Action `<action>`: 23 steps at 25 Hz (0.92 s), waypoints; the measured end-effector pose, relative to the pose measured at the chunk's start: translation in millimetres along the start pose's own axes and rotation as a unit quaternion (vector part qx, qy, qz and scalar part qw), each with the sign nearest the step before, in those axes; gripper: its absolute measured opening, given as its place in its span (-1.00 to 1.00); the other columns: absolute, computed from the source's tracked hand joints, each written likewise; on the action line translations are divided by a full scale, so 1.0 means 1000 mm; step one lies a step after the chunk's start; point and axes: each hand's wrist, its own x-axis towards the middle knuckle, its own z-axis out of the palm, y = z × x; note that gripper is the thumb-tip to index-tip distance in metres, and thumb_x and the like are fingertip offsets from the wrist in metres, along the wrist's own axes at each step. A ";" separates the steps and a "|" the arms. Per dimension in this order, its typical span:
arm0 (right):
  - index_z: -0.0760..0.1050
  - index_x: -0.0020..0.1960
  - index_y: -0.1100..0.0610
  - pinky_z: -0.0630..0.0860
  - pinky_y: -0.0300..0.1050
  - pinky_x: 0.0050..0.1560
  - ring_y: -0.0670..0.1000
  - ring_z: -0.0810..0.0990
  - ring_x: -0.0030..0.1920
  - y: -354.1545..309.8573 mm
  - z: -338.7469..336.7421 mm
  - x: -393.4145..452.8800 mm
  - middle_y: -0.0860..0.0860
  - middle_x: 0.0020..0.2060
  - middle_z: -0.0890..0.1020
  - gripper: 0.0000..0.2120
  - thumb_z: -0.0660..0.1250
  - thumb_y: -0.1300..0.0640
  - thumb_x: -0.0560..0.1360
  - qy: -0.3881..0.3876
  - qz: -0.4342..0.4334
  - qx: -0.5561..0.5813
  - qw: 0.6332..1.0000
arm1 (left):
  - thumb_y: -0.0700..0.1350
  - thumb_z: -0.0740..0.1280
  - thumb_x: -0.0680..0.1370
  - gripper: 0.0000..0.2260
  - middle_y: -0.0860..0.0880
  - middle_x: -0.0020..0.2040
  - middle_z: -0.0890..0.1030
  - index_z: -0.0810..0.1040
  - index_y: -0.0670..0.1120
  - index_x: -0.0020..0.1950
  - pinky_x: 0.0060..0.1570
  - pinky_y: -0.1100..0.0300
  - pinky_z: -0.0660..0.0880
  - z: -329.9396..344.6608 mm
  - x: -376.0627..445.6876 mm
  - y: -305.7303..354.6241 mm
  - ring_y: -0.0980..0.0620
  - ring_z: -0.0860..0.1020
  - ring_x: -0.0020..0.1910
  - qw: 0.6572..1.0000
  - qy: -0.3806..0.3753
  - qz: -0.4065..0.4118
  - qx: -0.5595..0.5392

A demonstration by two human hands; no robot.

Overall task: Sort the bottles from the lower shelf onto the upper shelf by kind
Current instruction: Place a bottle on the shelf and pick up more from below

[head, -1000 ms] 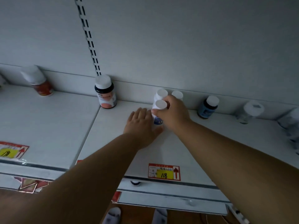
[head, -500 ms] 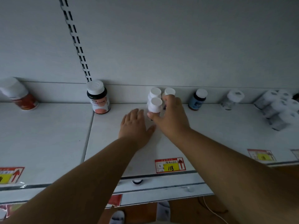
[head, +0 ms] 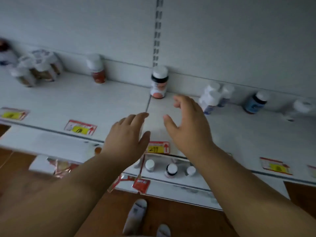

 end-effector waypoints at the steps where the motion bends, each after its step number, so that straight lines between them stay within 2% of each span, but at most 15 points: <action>1: 0.41 0.36 0.12 0.47 -0.08 0.10 0.07 0.50 0.15 -0.015 0.010 -0.002 0.06 0.12 0.57 -0.53 0.39 0.01 0.51 -0.023 -0.012 0.029 0.999 | 0.03 0.29 0.56 -0.58 -0.03 0.28 0.53 0.38 0.04 0.41 0.21 -0.01 0.45 -0.008 -0.021 -0.013 -0.09 0.51 0.23 0.999 0.020 -0.031 0.013; 4: 0.40 0.37 0.10 0.38 -0.19 0.15 0.07 0.45 0.23 -0.063 0.047 -0.012 0.08 0.23 0.52 -0.54 0.38 -0.01 0.53 -0.069 -0.063 0.050 0.994 | 0.02 0.32 0.54 -0.62 -0.10 0.36 0.44 0.46 0.05 0.35 0.18 -0.08 0.46 -0.033 -0.078 -0.053 -0.16 0.43 0.29 0.992 0.058 -0.091 0.062; 7: 0.39 0.37 0.08 0.36 -0.40 0.08 -0.02 0.46 0.20 -0.124 0.080 -0.032 0.03 0.23 0.51 -0.56 0.37 0.00 0.54 -0.127 -0.087 0.093 0.984 | 0.05 0.27 0.56 -0.63 -0.09 0.29 0.50 0.45 0.04 0.37 0.16 -0.03 0.45 -0.051 -0.123 -0.098 -0.15 0.48 0.23 0.986 0.056 -0.133 0.080; 8: 0.37 0.37 0.06 0.42 -0.38 0.03 -0.07 0.46 0.15 -0.144 0.091 -0.038 -0.01 0.17 0.52 -0.57 0.35 -0.02 0.55 -0.154 -0.091 0.109 0.978 | 0.06 0.25 0.57 -0.61 -0.07 0.26 0.53 0.43 0.04 0.39 0.17 -0.03 0.44 -0.057 -0.135 -0.114 -0.14 0.50 0.21 0.984 0.052 -0.151 0.076; 10: 0.34 0.38 -0.01 0.54 -0.21 0.03 -0.13 0.45 0.09 -0.184 0.116 -0.049 -0.10 0.11 0.50 -0.59 0.32 -0.05 0.57 -0.213 -0.091 0.122 0.965 | 0.07 0.28 0.56 -0.58 -0.04 0.22 0.57 0.40 0.04 0.40 0.19 -0.06 0.45 -0.065 -0.159 -0.154 -0.13 0.51 0.20 0.982 0.040 -0.175 0.061; 13: 0.32 0.37 -0.08 0.55 -0.13 0.10 -0.14 0.43 0.18 -0.248 0.183 -0.065 -0.12 0.23 0.42 -0.61 0.28 -0.08 0.58 -0.249 -0.096 0.101 0.958 | 0.04 0.36 0.51 -0.54 -0.06 0.24 0.55 0.42 0.01 0.40 0.16 -0.08 0.47 -0.079 -0.193 -0.243 -0.16 0.51 0.20 0.982 0.029 -0.178 0.056; 16: 0.37 0.34 -0.03 0.53 -0.15 0.14 -0.10 0.44 0.24 -0.294 0.265 -0.080 -0.09 0.28 0.39 -0.63 0.31 -0.05 0.57 -0.261 -0.081 0.101 0.957 | 0.08 0.30 0.54 -0.54 -0.06 0.34 0.48 0.39 0.04 0.43 0.22 -0.09 0.44 -0.088 -0.203 -0.332 -0.14 0.46 0.29 0.983 0.002 -0.171 0.067; 20: 0.41 0.33 -0.02 0.51 -0.18 0.12 -0.09 0.45 0.24 -0.307 0.360 -0.072 -0.08 0.28 0.41 -0.63 0.36 0.00 0.55 -0.289 -0.002 0.039 0.957 | 0.04 0.28 0.57 -0.58 -0.09 0.30 0.51 0.41 -0.01 0.42 0.21 -0.08 0.42 -0.077 -0.188 -0.423 -0.14 0.47 0.27 0.976 0.052 -0.207 -0.033; 23: 0.39 0.32 -0.05 0.54 -0.12 0.08 -0.05 0.48 0.22 -0.286 0.428 -0.051 -0.06 0.31 0.41 -0.63 0.36 -0.02 0.55 -0.308 0.019 -0.015 0.951 | 0.03 0.26 0.59 -0.61 -0.12 0.25 0.54 0.43 -0.04 0.40 0.16 -0.11 0.44 -0.038 -0.172 -0.465 -0.17 0.49 0.23 0.963 0.097 -0.224 -0.112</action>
